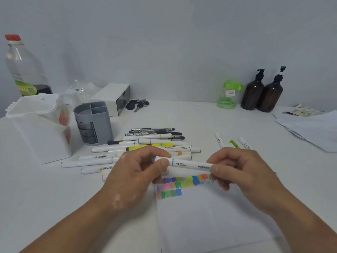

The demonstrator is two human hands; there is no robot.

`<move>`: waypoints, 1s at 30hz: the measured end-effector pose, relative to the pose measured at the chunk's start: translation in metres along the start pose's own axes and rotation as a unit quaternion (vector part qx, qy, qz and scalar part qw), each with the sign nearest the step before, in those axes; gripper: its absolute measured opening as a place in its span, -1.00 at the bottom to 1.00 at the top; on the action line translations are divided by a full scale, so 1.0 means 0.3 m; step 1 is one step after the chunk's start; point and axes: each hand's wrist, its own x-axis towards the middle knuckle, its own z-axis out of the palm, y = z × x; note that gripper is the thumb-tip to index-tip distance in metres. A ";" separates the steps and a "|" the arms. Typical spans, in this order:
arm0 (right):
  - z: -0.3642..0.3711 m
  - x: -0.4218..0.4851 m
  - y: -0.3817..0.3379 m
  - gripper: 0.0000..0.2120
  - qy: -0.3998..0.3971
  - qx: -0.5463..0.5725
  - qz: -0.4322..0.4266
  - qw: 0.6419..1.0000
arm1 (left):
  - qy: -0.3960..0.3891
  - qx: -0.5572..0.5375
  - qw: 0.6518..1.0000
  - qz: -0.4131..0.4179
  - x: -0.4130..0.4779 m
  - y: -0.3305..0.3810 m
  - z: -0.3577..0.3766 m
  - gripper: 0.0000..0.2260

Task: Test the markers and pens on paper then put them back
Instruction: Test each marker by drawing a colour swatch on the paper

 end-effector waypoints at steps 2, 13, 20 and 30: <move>0.014 -0.006 0.000 -0.89 -0.034 -0.068 0.017 0.997 | 0.004 -0.002 1.000 -0.010 0.002 -0.004 0.002 -0.83; -0.135 0.035 0.052 -0.92 0.238 -0.271 0.059 0.931 | -0.027 -0.066 0.997 -0.040 0.003 -0.009 0.012 -0.80; -0.085 0.080 0.113 -0.91 0.271 -0.434 0.148 0.846 | -0.038 -0.025 0.998 -0.044 -0.002 -0.006 0.023 -0.89; -0.074 0.104 0.147 -0.90 0.285 -0.516 0.149 0.794 | -0.070 0.008 0.996 -0.051 -0.018 0.017 0.019 -0.85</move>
